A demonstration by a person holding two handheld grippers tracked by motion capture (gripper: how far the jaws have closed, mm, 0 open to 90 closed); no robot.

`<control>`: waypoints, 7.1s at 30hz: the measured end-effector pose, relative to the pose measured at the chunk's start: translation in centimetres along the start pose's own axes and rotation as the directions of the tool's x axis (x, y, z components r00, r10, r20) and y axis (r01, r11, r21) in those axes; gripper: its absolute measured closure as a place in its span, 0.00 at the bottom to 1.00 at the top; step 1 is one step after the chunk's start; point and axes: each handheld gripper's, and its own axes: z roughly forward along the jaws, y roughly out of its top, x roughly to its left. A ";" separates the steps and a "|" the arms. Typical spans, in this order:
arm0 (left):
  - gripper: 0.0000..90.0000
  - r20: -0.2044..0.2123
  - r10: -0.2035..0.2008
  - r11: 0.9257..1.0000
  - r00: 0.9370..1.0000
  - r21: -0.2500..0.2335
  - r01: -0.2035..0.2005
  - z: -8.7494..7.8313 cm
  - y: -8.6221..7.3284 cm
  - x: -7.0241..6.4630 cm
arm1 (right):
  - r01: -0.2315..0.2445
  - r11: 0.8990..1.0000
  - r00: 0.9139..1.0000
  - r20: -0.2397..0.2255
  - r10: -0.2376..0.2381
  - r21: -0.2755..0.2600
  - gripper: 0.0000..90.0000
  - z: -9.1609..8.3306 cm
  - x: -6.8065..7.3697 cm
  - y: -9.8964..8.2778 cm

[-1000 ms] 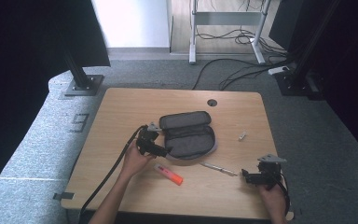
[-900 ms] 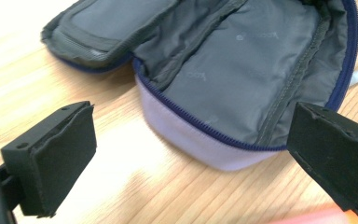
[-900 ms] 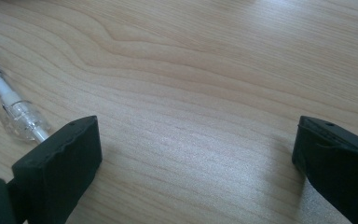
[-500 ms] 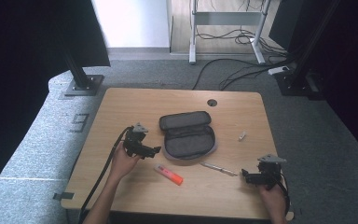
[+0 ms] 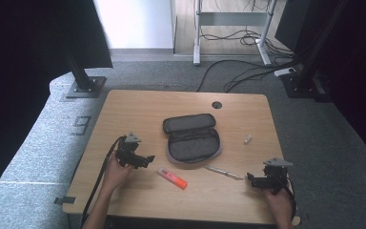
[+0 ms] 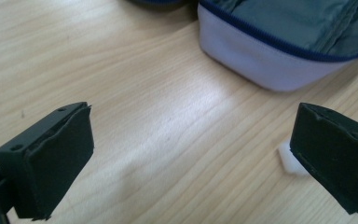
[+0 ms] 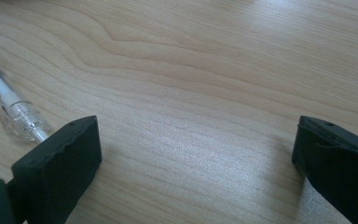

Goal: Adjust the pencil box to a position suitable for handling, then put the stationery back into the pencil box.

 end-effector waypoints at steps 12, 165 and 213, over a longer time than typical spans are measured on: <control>0.00 -0.003 0.002 1.000 1.000 -0.020 -0.002 0.1 -3.4 0.2 | -0.003 1.000 1.000 0.005 0.003 0.000 0.01 0.0 0.1 0.0; 0.01 -0.034 0.015 1.000 0.999 0.023 -0.014 1.2 -5.7 -0.2 | -0.013 0.997 0.997 0.079 0.008 0.071 0.55 8.5 -2.0 11.0; 0.01 -0.034 0.014 1.000 0.999 0.023 -0.014 1.2 -5.7 -0.2 | 0.036 0.999 0.997 -0.062 -0.036 -0.011 0.87 5.0 -0.1 13.0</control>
